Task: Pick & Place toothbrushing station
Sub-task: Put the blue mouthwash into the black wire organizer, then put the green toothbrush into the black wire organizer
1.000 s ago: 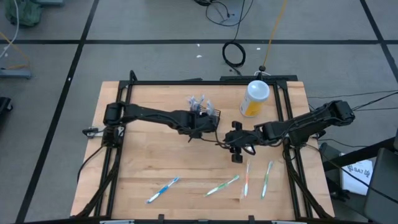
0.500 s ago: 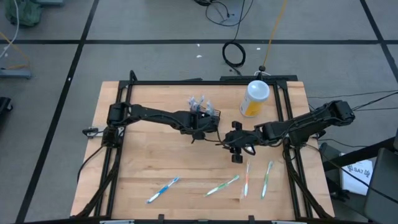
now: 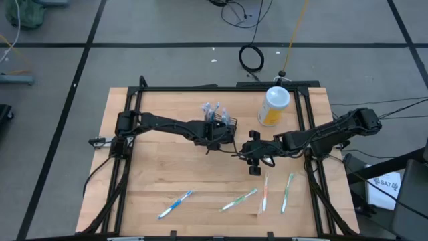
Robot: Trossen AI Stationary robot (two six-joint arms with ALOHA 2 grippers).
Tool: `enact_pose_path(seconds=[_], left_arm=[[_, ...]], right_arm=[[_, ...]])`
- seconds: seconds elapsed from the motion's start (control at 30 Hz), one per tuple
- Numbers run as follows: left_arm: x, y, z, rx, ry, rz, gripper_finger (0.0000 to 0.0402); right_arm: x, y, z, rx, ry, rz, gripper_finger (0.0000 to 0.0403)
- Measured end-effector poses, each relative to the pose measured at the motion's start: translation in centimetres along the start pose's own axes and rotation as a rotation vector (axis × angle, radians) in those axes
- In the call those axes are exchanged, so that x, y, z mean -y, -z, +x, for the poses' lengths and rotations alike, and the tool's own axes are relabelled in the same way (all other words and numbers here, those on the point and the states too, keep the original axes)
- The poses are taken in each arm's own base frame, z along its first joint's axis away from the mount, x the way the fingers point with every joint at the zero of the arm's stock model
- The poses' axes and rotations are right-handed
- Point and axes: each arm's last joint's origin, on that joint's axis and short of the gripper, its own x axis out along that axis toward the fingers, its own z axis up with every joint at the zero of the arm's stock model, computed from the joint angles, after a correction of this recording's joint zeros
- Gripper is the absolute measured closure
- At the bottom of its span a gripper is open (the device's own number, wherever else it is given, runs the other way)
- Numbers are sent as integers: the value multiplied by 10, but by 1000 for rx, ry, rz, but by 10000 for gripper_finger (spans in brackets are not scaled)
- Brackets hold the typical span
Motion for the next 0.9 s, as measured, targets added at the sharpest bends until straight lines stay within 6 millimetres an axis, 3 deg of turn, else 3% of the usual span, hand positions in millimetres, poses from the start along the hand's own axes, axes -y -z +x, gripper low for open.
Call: enact_pose_path(seconds=[0.47,0.7,0.9], left_arm=[[-8,0,-3,-38,-61,-122,272],[-10,-8,-11,-80,-62,-89,272],[-8,-3,-19,-108,-57,-70,273]], right_arm=[[0,0,0,0,-1,-1,271],[0,0,0,-1,0,-1,271],[0,0,0,0,0,0,271]])
